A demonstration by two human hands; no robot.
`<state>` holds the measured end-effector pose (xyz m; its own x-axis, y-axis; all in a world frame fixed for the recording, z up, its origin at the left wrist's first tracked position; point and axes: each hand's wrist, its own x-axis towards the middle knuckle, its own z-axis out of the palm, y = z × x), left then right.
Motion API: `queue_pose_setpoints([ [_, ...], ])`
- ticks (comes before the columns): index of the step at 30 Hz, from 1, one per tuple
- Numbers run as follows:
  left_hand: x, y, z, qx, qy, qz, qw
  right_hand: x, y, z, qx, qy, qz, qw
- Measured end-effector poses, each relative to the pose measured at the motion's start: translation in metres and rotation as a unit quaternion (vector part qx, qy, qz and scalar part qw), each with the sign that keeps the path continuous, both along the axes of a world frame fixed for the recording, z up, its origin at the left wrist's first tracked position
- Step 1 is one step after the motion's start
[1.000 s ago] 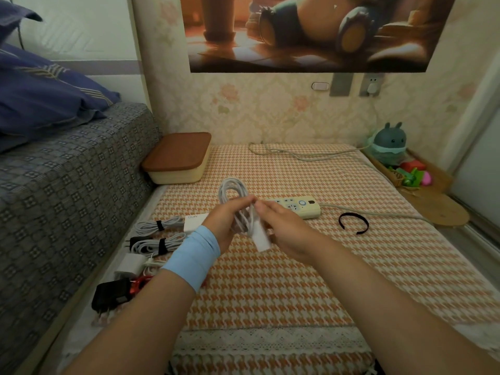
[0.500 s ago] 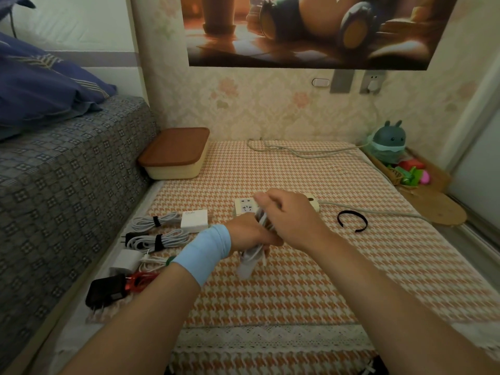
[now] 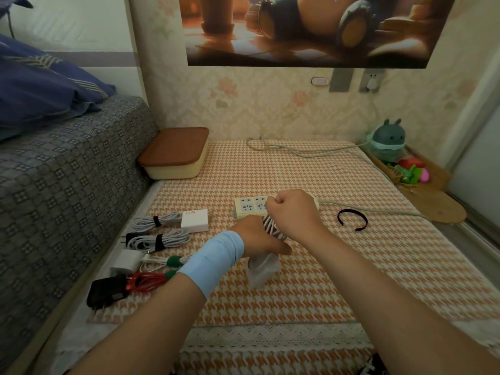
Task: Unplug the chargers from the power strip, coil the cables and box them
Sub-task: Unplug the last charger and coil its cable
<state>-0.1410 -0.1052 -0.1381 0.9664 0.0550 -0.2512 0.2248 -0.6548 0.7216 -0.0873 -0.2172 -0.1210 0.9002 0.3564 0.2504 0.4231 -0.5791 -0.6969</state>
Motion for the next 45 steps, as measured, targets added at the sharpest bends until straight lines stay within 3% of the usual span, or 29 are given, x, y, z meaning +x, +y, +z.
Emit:
queue_pose_setpoints([
  [3,0.000,-0.002,0.001,-0.019,0.019,-0.002,1.000,-0.001,-0.004,-0.002,0.015,-0.012,0.024,1.000],
  [6,-0.004,0.002,0.003,-0.116,0.034,-0.004,0.993,-0.003,-0.013,-0.002,0.016,-0.074,0.102,0.992],
  [10,-0.010,0.012,0.004,-0.311,0.069,-0.074,0.945,-0.006,-0.019,-0.003,-0.021,-0.127,0.209,0.969],
  [14,-0.013,0.013,0.007,-0.383,0.113,-0.121,0.909,-0.002,-0.010,0.000,0.007,-0.141,0.186,0.972],
  [17,-0.007,0.018,0.007,-0.328,0.118,-0.088,0.933,0.005,-0.005,-0.004,0.016,-0.136,0.141,0.980],
  [21,0.001,0.017,0.011,-0.100,0.057,-0.007,0.993,0.013,-0.005,-0.009,0.003,-0.124,0.054,0.991],
  [26,0.008,-0.002,0.017,0.020,0.062,-0.006,0.998,0.020,-0.013,-0.011,-0.013,-0.083,0.013,0.996],
  [34,0.014,-0.016,0.021,-0.064,0.085,-0.152,0.983,0.015,-0.056,-0.008,-0.027,-0.103,0.159,0.982],
  [40,0.025,-0.039,0.015,-0.106,0.093,-0.137,0.981,0.035,-0.069,-0.011,-0.005,-0.099,0.075,0.992],
  [45,0.040,-0.059,0.013,-0.099,0.104,-0.101,0.984,0.046,-0.082,-0.012,-0.012,-0.008,0.042,0.999],
])
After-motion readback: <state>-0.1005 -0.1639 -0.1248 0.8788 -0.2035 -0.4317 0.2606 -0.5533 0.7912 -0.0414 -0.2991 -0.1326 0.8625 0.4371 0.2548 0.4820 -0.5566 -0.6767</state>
